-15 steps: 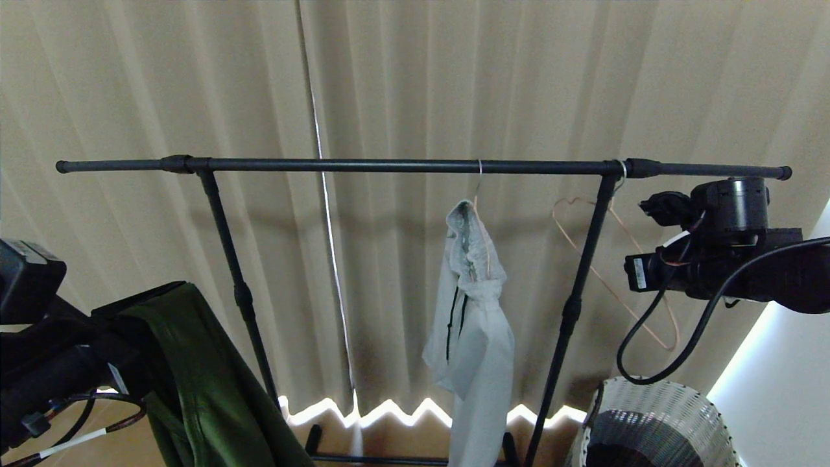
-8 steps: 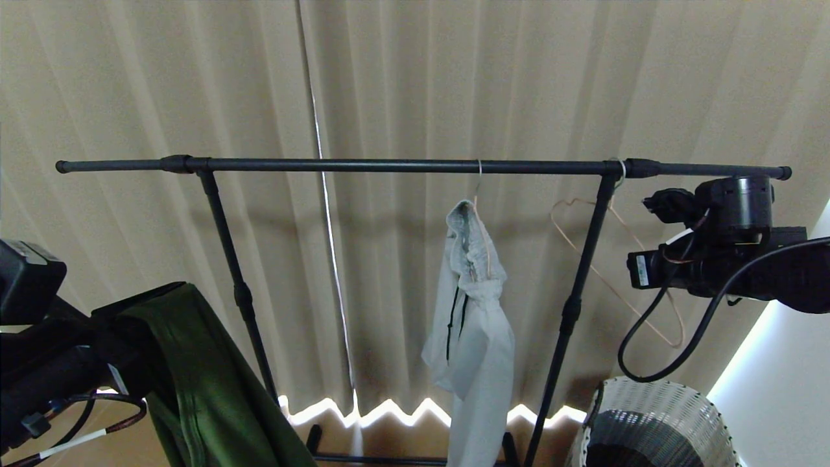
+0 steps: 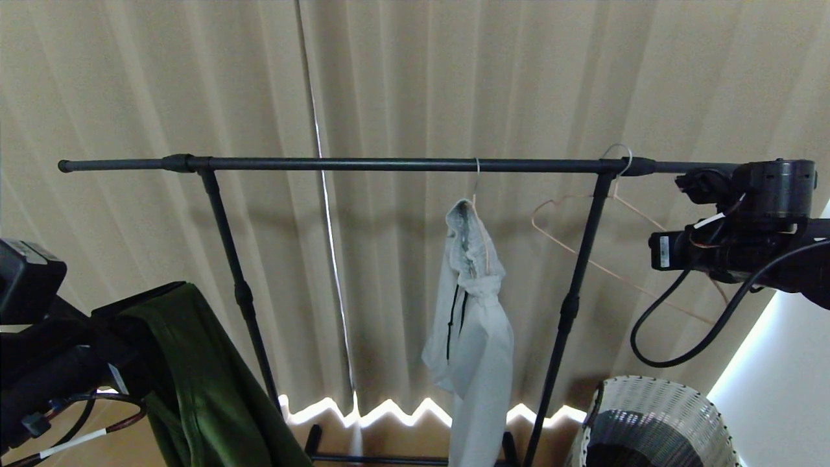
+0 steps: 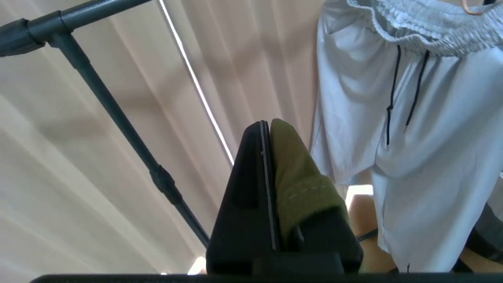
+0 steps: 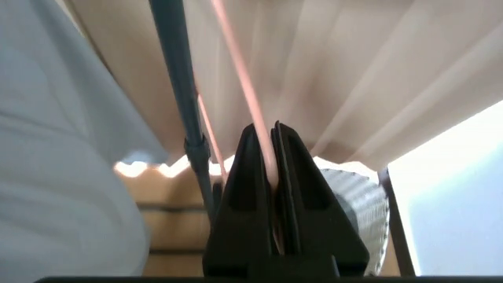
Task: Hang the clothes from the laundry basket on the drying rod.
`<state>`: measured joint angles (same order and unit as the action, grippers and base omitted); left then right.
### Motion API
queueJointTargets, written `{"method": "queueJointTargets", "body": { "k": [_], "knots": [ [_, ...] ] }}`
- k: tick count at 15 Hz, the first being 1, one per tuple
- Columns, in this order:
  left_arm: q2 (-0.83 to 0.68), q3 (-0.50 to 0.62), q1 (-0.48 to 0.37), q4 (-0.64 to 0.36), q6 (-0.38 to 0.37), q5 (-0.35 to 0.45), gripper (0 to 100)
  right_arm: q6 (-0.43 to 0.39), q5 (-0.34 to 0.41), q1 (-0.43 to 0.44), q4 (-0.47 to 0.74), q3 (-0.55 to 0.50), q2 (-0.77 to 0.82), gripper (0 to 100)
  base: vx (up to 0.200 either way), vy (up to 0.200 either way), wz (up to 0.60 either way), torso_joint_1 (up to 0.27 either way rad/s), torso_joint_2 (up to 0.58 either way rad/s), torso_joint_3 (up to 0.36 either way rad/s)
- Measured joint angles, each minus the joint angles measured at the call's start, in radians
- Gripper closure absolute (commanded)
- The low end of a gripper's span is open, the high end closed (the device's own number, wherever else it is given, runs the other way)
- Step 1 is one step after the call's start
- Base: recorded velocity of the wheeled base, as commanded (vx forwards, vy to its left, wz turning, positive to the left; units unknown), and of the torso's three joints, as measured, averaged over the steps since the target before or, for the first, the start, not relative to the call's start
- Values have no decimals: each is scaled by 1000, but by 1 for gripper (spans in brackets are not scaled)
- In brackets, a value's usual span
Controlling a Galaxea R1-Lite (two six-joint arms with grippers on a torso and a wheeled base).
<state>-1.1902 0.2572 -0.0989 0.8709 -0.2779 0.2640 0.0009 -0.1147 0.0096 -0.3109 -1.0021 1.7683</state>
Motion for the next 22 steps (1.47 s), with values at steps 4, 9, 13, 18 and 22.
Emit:
{"method": "queueJointTargets", "body": {
  "k": [4, 9, 13, 18, 22],
  "knots": [
    [0, -3, 0, 0, -6, 0, 100, 0, -10, -1, -17, 32, -40, 100, 0, 0, 0, 0, 0, 0],
    [7, -9, 0, 0, -18, 0, 100, -3, -41, -4, -15, 125, -139, 100, 0, 0, 0, 0, 0, 0],
    [21, -17, 1, 1, -21, 1, 100, -3, -86, -6, -17, 209, -219, 100, 0, 0, 0, 0, 0, 0],
    [36, -36, 1, 1, -83, 0, 100, -2, -87, -7, -17, 299, -309, 100, -40, 0, 0, 0, 1, 0],
    [41, -45, 2, 3, -105, 0, 100, -2, -88, -6, -16, 381, -386, 100, -200, 0, 0, 4, 8, 4]
  ]
}}
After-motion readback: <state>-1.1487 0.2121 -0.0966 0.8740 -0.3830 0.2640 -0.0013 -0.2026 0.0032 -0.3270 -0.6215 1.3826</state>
